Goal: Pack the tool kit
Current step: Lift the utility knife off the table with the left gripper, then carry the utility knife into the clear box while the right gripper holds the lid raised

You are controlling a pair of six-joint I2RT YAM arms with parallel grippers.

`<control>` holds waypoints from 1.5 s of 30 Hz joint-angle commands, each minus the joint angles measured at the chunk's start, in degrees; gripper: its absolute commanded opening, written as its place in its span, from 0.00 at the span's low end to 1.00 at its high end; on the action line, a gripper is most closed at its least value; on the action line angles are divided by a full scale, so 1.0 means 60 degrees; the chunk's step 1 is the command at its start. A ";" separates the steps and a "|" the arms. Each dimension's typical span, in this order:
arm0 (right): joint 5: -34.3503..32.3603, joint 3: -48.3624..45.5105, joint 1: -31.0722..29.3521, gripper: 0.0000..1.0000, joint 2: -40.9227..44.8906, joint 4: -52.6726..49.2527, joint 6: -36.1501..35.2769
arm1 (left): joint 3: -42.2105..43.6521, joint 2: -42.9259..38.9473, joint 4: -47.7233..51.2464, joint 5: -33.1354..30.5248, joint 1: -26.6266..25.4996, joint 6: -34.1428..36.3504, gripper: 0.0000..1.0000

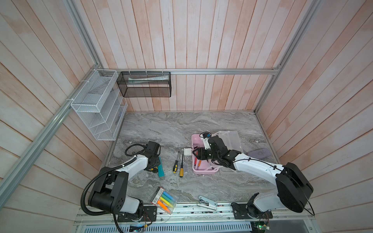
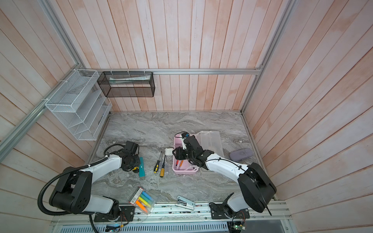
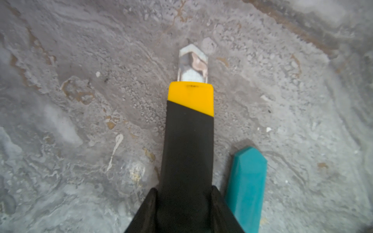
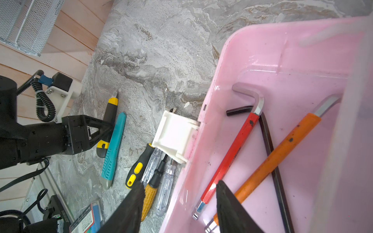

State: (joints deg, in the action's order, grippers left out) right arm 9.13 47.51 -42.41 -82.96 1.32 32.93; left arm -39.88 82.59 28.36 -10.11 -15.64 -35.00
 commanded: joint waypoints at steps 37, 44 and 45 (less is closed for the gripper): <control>-0.0432 -0.0149 0.3275 0.54 0.4946 -0.1602 0.0226 | -0.6967 0.3459 -0.2967 0.2725 -0.5962 -0.1840 0.00; -0.0204 -0.0424 0.3368 0.54 0.5060 -0.1457 0.0269 | -0.7056 0.4084 -0.3061 0.2690 -0.5988 -0.2315 0.00; -0.0170 -0.0457 0.3385 0.54 0.5066 -0.1434 0.0269 | -0.7113 0.4183 -0.3082 0.2753 -0.5980 -0.2352 0.00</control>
State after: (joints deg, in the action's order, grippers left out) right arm 7.46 45.56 -22.50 -53.04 -6.83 34.89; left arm -80.29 106.13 11.97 5.78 -51.59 -47.33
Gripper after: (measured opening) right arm 0.543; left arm 0.392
